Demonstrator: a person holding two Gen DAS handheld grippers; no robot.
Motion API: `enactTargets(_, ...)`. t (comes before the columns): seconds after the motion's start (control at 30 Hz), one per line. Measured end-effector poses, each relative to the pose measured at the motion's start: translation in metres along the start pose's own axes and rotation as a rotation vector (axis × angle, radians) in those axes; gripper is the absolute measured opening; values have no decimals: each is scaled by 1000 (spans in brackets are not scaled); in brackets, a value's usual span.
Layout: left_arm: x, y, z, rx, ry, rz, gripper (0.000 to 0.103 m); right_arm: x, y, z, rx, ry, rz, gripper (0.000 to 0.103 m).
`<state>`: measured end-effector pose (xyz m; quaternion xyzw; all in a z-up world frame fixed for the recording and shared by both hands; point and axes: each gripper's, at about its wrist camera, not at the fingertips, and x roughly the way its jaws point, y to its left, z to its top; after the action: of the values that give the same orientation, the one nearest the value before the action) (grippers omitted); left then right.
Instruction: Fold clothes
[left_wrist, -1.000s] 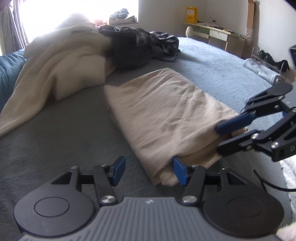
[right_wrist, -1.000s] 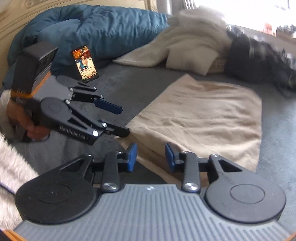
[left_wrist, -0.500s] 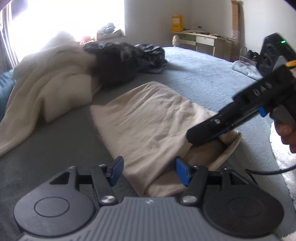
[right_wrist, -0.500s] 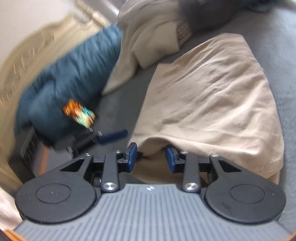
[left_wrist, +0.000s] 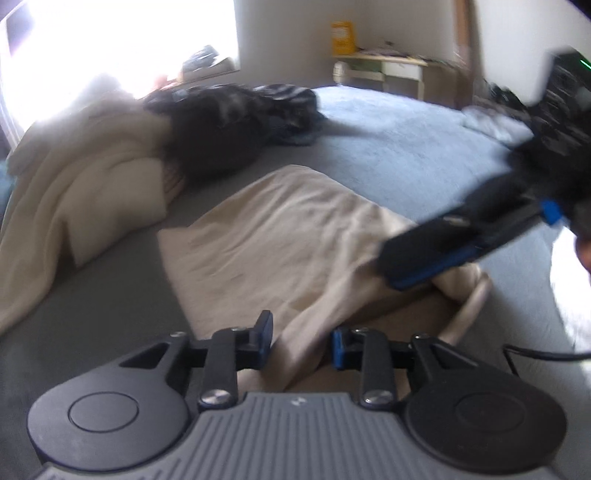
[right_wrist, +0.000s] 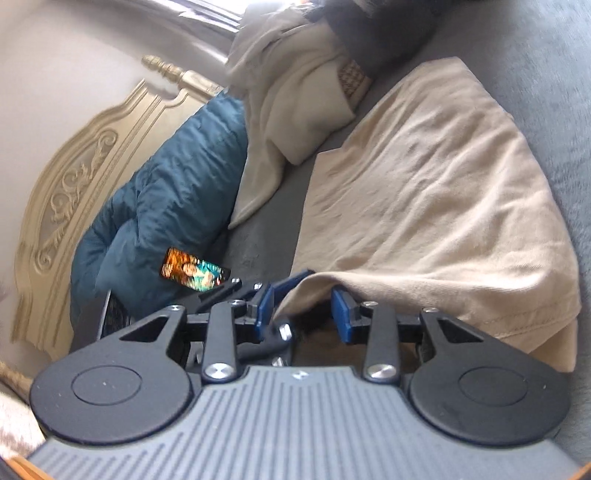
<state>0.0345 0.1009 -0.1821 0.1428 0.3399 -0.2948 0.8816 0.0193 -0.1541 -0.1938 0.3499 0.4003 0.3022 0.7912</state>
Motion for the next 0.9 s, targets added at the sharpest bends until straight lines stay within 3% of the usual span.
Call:
enactTargets(0.1,-3,12,-1,-78,10,-20,29,-5,12,0,-92,37,44,34)
enactTargets(0.17,-4,18,-4,-111,21,-35,26,-2,18,-2,-132,107,93,34)
enactTargets(0.27,-7,23,-13,-129,36,-41,26,11,16,-9,-83,181,147,36)
enactTargets(0.37,-10,31,-16,-171,19,-59,26,18,8,-10,-32,209,136,37)
enactTargets(0.5,-9,39,-19,-212,12,-89,25,23,17,-13,-120,254,121,37)
enactTargets(0.6,-9,42,-19,-228,5,-112,25,37,26,-27,-237,313,37,34)
enactTargets(0.63,-10,43,-20,-234,2,-120,25,43,29,-32,-285,323,-17,29)
enactTargets(0.67,-10,45,-20,-240,-1,-129,25,49,31,-37,-325,326,-66,21)
enactTargets(0.77,-10,47,-21,-262,1,-144,25,57,31,-44,-357,276,-156,12)
enactTargets(0.9,-10,47,-22,-270,5,-154,25,44,36,-40,-371,151,-141,10)
